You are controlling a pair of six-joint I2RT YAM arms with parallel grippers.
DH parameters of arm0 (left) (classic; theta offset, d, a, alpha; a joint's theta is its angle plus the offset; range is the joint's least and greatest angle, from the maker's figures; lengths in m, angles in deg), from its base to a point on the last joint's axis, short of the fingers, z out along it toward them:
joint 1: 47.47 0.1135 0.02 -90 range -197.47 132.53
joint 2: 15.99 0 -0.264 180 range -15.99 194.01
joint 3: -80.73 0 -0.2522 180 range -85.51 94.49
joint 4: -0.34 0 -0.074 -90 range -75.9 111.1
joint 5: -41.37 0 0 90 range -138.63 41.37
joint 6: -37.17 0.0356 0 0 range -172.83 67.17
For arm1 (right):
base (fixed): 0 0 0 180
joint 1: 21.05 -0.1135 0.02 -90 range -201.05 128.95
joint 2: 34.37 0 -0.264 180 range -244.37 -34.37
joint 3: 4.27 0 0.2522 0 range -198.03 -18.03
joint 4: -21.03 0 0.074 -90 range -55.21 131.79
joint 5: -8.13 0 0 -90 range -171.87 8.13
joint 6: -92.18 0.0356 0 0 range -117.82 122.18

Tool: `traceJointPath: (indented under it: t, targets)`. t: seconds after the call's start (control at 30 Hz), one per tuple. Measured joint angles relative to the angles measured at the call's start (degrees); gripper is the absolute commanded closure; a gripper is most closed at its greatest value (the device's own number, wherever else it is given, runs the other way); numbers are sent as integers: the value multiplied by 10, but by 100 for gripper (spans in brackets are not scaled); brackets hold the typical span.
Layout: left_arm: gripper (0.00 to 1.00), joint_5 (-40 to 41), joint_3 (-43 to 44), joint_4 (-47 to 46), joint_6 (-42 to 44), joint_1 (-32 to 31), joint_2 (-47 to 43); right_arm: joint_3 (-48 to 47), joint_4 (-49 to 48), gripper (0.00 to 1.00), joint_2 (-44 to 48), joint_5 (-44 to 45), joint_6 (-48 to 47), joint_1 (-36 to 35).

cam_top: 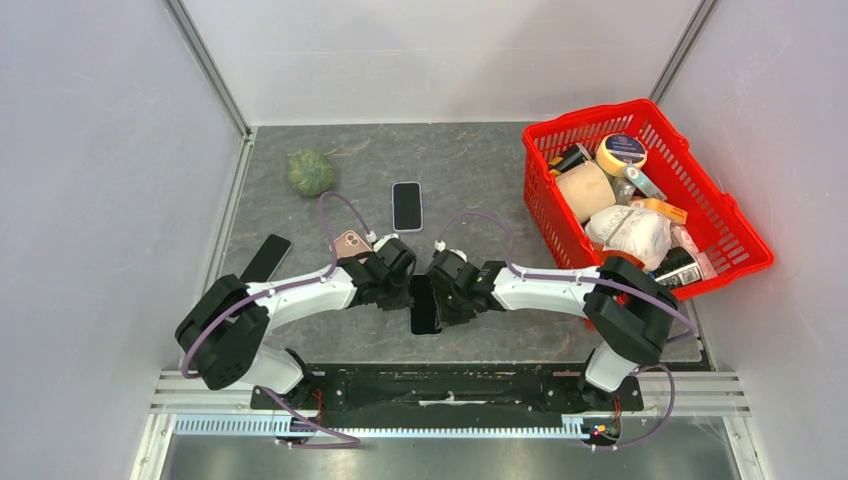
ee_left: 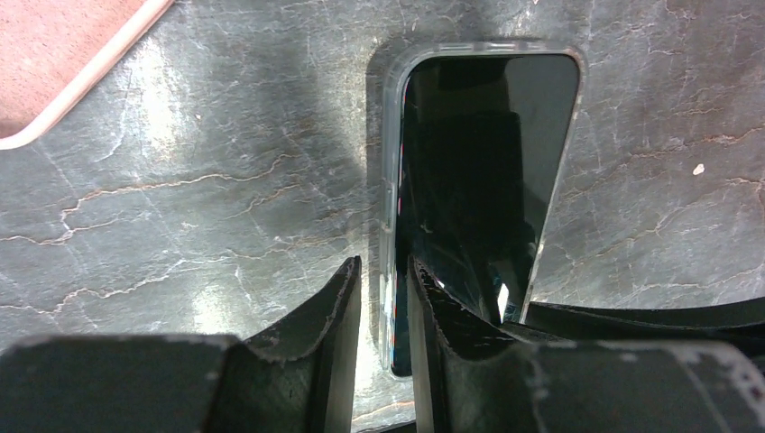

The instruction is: Put the phone into the phone case

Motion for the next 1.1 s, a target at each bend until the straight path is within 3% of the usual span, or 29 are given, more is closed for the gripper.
traceJointPath:
  t: [0.2, 0.37, 0.5, 0.77, 0.93, 1.1]
  targets:
    - [69, 0, 0, -2, 0, 0, 7, -19, 25, 82, -14, 33, 3, -15]
    - [69, 0, 0, -7, 0, 0, 10, -41, 51, 81, -33, 66, 5, -33]
    - [65, 0, 0, -6, 0, 0, 9, -48, 60, 69, -28, 80, 7, -39]
    - [19, 18, 0, 11, 3, 0, -10, -43, 87, 32, 22, 90, -10, -15]
    - [16, 29, 10, 16, 5, -14, -18, -48, 108, 18, 122, 108, -26, 32]
    - [14, 39, 42, 16, 7, -40, 0, -49, 119, 13, 169, 120, -37, 73]
